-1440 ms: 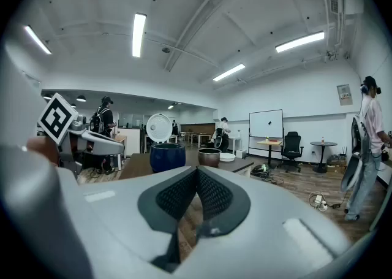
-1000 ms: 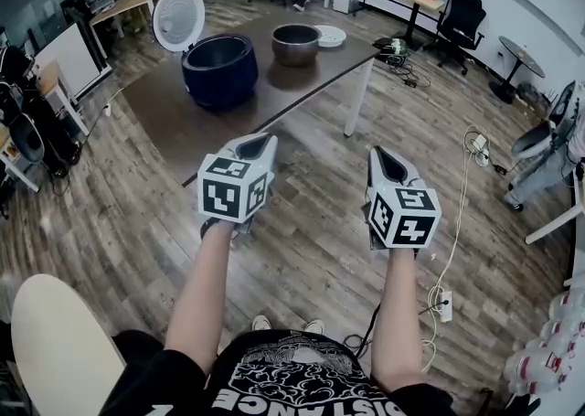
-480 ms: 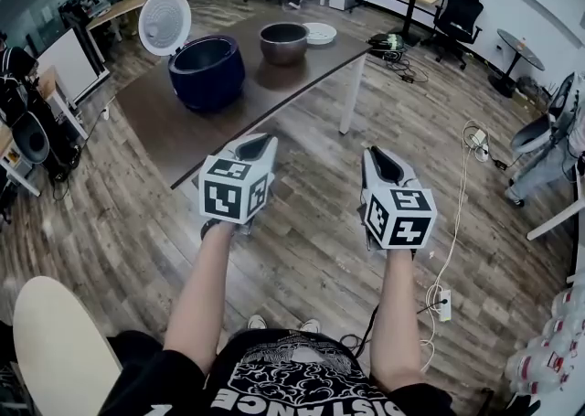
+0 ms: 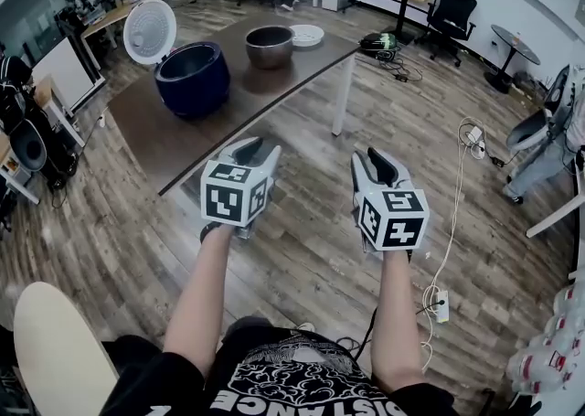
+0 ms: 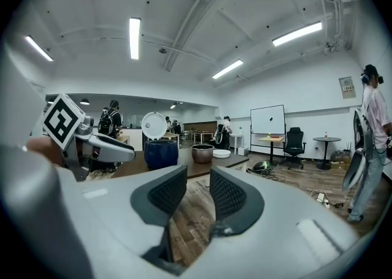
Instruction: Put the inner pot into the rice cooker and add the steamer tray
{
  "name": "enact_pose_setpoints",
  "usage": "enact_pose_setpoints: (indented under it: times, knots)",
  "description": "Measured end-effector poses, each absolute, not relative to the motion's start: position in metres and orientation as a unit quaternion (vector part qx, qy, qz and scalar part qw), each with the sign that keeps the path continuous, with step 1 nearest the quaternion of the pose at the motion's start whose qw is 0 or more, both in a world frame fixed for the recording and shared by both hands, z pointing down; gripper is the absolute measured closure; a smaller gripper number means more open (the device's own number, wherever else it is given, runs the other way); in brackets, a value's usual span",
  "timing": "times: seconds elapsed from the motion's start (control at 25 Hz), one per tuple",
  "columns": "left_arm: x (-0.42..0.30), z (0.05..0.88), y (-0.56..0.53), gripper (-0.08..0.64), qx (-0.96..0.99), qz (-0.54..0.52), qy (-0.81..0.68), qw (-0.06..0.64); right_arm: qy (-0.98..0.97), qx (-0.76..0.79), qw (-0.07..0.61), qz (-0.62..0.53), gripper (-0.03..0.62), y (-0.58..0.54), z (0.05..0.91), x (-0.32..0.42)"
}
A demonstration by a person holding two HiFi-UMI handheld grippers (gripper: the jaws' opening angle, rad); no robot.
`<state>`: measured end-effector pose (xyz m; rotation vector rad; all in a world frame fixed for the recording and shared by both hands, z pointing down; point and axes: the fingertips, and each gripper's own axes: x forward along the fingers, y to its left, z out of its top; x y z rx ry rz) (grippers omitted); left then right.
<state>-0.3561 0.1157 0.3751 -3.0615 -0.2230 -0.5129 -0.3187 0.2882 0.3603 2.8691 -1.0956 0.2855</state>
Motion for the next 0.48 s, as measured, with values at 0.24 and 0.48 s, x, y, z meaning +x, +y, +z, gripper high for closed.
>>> enact_pose_setpoints:
  times: [0.24, 0.48]
  knots:
    - [-0.34, 0.38, 0.124, 0.258, -0.983, -0.168, -0.067, 0.015, -0.371, 0.922, 0.043, 0.1, 0.369, 0.285, 0.368, -0.31]
    - [-0.325, 0.381, 0.113, 0.167, -0.985, -0.159, -0.069, -0.014, -0.374, 0.919, 0.067, 0.103, 0.202, 0.271, 0.379, -0.297]
